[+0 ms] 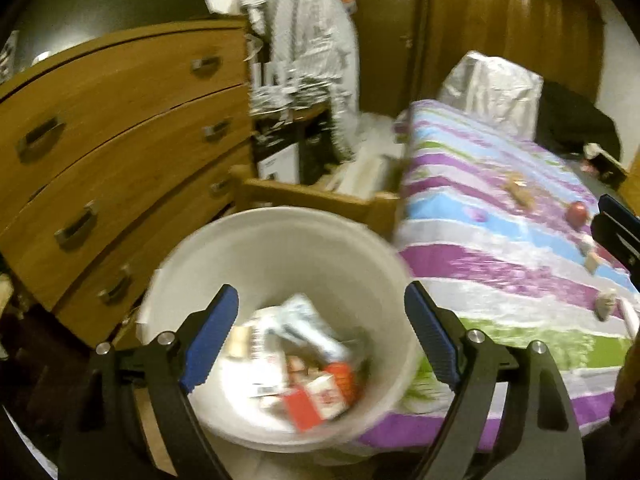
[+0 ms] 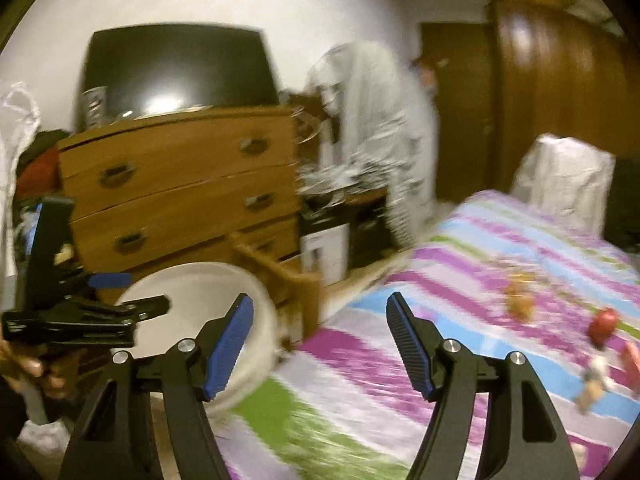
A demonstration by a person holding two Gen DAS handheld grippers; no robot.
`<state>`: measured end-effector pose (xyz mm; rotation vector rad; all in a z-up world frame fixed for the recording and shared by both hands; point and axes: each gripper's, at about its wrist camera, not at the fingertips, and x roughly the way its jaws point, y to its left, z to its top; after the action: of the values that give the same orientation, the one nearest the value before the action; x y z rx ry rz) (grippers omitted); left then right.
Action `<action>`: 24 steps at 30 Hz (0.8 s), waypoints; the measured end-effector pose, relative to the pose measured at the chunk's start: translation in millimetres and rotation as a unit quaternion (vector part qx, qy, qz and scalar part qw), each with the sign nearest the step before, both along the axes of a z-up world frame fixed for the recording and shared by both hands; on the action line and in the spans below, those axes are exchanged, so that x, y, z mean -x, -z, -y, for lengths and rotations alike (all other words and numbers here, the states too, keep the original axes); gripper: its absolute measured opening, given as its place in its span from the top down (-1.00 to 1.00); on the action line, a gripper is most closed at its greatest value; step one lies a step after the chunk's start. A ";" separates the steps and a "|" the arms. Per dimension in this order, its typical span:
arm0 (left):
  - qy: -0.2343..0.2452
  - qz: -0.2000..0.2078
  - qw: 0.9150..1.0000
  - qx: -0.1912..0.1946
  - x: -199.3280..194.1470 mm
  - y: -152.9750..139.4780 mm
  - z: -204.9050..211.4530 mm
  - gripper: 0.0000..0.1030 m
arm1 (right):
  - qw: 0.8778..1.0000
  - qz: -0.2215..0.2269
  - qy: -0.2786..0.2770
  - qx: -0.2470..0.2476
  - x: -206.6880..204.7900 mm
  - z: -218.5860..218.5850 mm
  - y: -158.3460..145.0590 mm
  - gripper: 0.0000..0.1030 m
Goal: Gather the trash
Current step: 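Move both open tools from the bucket back over the bedspread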
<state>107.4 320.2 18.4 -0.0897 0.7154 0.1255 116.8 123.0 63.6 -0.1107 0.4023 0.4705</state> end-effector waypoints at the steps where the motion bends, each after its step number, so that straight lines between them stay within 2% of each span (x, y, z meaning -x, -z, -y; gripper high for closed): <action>1: 0.009 0.004 1.000 -0.001 -0.3 -0.8 12.4 -0.59 | 1.000 0.008 0.015 -0.003 4.5 16.0 -0.1 -0.37; 6: 0.050 0.023 0.998 0.004 -2.1 -3.7 66.4 -0.59 | 0.993 0.065 0.095 0.030 33.4 87.8 3.4 -0.44; 9: 0.076 0.024 0.997 0.018 -3.5 -0.3 97.9 -0.60 | 0.986 0.081 0.141 0.035 52.5 136.1 6.8 -0.49; 12: 0.109 0.020 0.994 0.013 -4.1 7.7 137.2 -0.60 | 0.978 0.085 0.183 0.044 69.4 184.4 15.2 -0.61; 17: 0.156 -0.009 0.988 0.012 -4.3 24.5 191.9 -0.60 | 0.963 0.043 0.256 0.067 90.0 280.2 43.1 -0.69; 21: 0.185 -0.031 0.982 0.020 -5.2 38.3 229.3 -0.61 | 0.949 -0.009 0.308 0.059 104.1 357.2 68.7 -0.69; 24: 0.204 -0.044 0.978 0.017 -5.8 46.4 254.8 -0.60 | 0.942 -0.037 0.330 0.050 111.4 388.9 85.7 -0.70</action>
<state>113.3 65.4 -28.0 0.0314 0.8109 -0.2765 5.4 -265.9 -22.1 -0.0513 0.5093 -0.2099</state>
